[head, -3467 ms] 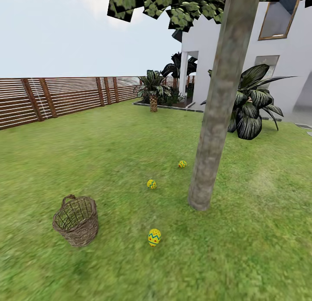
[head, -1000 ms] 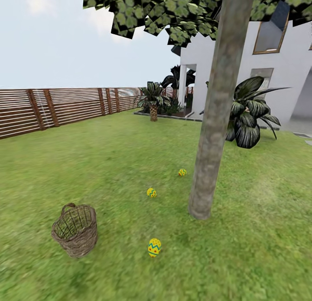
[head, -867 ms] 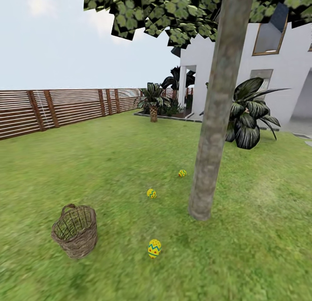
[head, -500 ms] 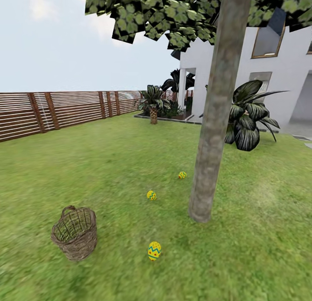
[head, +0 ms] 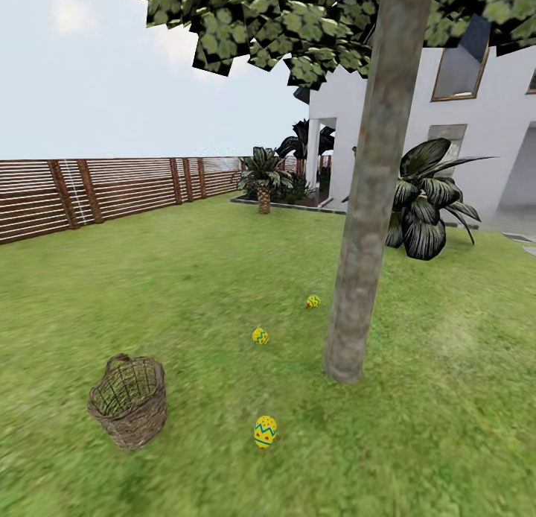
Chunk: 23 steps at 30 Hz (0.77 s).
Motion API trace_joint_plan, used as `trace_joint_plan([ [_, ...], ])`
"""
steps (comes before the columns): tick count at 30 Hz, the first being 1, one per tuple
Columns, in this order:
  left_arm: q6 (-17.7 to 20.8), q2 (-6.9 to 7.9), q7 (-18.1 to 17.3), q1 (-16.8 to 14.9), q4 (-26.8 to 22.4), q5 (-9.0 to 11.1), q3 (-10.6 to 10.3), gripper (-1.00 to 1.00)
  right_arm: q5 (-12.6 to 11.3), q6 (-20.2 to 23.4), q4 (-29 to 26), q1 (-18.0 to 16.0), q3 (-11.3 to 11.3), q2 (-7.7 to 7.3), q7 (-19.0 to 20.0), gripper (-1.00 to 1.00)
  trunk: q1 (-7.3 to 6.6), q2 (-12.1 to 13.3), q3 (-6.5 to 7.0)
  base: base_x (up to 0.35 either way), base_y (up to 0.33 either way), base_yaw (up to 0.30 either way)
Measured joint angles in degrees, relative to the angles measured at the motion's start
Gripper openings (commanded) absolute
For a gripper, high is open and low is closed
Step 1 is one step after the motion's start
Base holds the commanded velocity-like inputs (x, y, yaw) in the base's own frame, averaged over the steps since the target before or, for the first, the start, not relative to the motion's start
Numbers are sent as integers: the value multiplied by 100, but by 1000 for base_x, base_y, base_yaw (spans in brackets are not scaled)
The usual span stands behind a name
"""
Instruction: Take the three Easter eggs out of the wicker basket on the lawn in the garden, then place them on the lawn next to a single tree (choose any tree) so that all three eggs are next to the same tree and none are left in the basket.
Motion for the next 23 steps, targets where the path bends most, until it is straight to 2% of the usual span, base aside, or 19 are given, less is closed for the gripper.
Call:
trace_joint_plan([
  [5,12,44,-18,-4,-240,6,22,100,-17,28,-1,1,-6,-49,3,100,0,0,0,0,0,0],
  [10,28,91,0,-3,-231,0,20,100,-15,35,-1,1,0,-138,5,100,0,0,0,0,0,0],
  [23,32,99,4,-4,-255,0,41,100,-14,36,-1,1,4,-148,5,100,0,0,0,0,0,0],
])
